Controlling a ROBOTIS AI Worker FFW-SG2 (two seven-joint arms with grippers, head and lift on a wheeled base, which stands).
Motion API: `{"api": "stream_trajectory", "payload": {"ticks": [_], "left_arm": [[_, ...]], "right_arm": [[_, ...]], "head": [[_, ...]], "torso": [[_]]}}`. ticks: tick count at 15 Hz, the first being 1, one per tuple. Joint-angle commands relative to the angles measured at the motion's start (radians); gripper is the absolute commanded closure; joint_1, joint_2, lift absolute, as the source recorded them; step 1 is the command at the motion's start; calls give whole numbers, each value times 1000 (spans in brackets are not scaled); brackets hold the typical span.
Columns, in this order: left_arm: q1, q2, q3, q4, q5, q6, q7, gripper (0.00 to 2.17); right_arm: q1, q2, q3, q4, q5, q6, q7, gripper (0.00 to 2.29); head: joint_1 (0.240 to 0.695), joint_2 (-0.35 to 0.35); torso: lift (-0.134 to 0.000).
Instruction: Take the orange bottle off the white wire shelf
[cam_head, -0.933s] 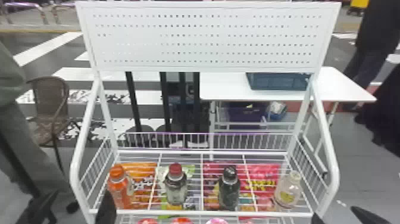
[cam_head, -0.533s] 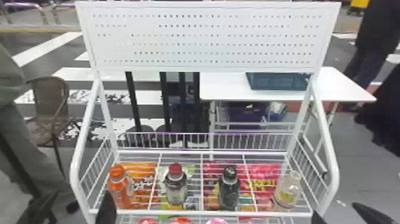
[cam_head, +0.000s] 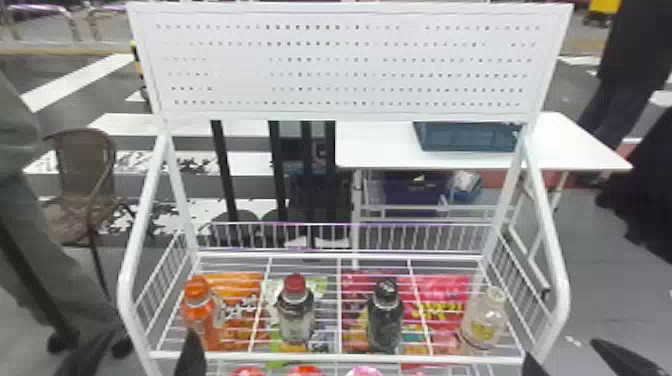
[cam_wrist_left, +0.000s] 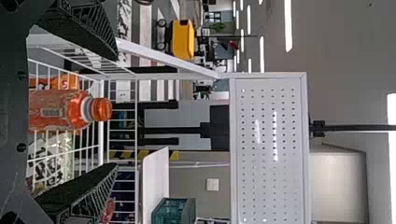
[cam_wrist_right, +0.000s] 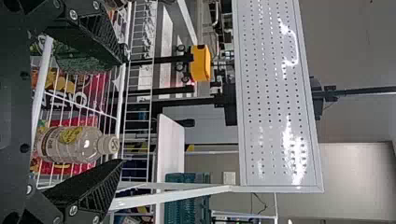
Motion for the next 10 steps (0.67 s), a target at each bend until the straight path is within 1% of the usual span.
{"api": "stream_trajectory", "payload": {"ticks": [1, 6, 8, 10], "left_arm": [[-45, 2, -31, 106, -2, -31, 2, 87], [-159, -1, -75, 331, 2, -120, 23, 87], [-214, 2, -77, 425, 70, -144, 10, 87], [-258, 1, -78, 494, 73, -169, 11, 87]], "right_arm": [[2, -1, 0, -3, 0, 0, 1, 157], [8, -3, 0, -4, -2, 0, 2, 157], [8, -3, 0, -4, -2, 0, 7, 157], [8, -3, 0, -3, -2, 0, 9, 157]], "head": [[499, 0], [499, 0], [499, 0], [499, 0]], "torso": [[0], [0], [0], [0]]}}
